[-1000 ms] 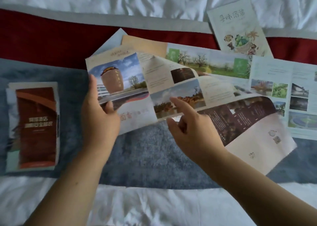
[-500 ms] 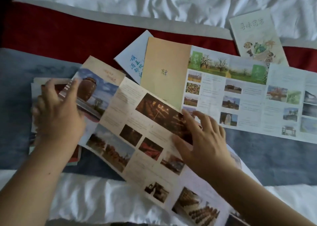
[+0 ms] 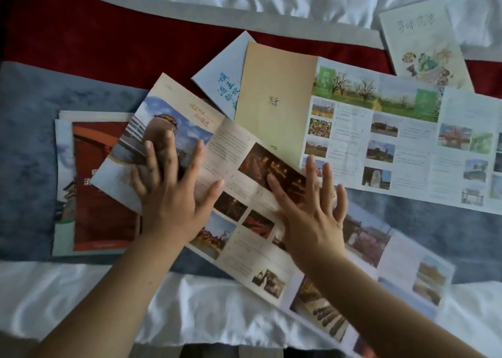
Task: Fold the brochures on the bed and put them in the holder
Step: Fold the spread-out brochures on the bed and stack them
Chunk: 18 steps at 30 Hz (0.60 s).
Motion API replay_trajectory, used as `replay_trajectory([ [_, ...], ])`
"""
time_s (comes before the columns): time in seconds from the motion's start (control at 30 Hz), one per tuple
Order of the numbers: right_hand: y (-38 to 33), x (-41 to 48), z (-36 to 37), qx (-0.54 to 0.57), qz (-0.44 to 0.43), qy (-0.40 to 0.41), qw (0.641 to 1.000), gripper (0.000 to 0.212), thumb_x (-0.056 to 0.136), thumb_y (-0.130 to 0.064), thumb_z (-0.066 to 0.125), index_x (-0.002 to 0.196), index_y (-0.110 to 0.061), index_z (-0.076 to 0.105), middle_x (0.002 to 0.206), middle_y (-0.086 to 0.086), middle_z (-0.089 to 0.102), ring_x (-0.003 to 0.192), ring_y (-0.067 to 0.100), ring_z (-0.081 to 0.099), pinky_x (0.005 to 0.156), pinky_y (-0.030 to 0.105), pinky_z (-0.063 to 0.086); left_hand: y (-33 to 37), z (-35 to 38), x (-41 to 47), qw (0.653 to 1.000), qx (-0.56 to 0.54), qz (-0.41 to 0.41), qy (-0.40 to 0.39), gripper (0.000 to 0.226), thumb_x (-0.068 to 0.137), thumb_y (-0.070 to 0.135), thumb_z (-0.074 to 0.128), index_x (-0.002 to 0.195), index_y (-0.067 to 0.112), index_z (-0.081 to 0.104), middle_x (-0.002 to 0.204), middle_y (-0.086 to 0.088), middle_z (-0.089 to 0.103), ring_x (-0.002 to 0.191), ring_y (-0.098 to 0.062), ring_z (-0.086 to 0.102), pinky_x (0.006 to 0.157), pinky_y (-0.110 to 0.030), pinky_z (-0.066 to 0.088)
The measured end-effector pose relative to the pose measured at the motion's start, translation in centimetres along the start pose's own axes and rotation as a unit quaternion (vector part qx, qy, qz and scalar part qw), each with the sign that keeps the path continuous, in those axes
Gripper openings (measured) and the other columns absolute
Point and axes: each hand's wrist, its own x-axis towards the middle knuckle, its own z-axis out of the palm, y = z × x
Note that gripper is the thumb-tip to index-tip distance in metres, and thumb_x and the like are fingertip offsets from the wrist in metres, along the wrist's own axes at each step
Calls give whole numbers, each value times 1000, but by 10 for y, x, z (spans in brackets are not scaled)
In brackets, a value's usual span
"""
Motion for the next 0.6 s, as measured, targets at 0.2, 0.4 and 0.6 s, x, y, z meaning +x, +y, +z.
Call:
replay_trajectory([
  [0.2, 38, 72, -19, -27, 48, 44, 997, 122, 70, 15, 52, 159, -55, 6, 169, 7, -28, 154, 37, -25, 122, 57, -12, 44, 4, 9, 998, -32, -61, 2, 76, 92, 81, 6, 159, 48, -8, 170, -5, -23, 154, -42, -18, 116, -71, 7],
  [0.4, 68, 104, -32, 65, 59, -9, 996, 72, 104, -18, 48, 163, -42, 15, 174, 2, 1, 160, 30, -3, 128, 55, 13, 66, 3, 23, 999, 0, -46, 13, 76, 94, 80, 11, 161, 47, -5, 172, -8, -12, 154, -47, 0, 117, -67, 11],
  [0.6, 63, 61, -22, 74, -1, -36, 997, 62, 108, -59, 21, 164, -38, 4, 172, 3, -13, 158, 26, -14, 127, 46, -3, 28, -12, 27, 996, 6, -76, 55, 81, 94, 79, 23, 163, 40, 9, 172, -14, 1, 154, -45, 10, 112, -68, 23],
])
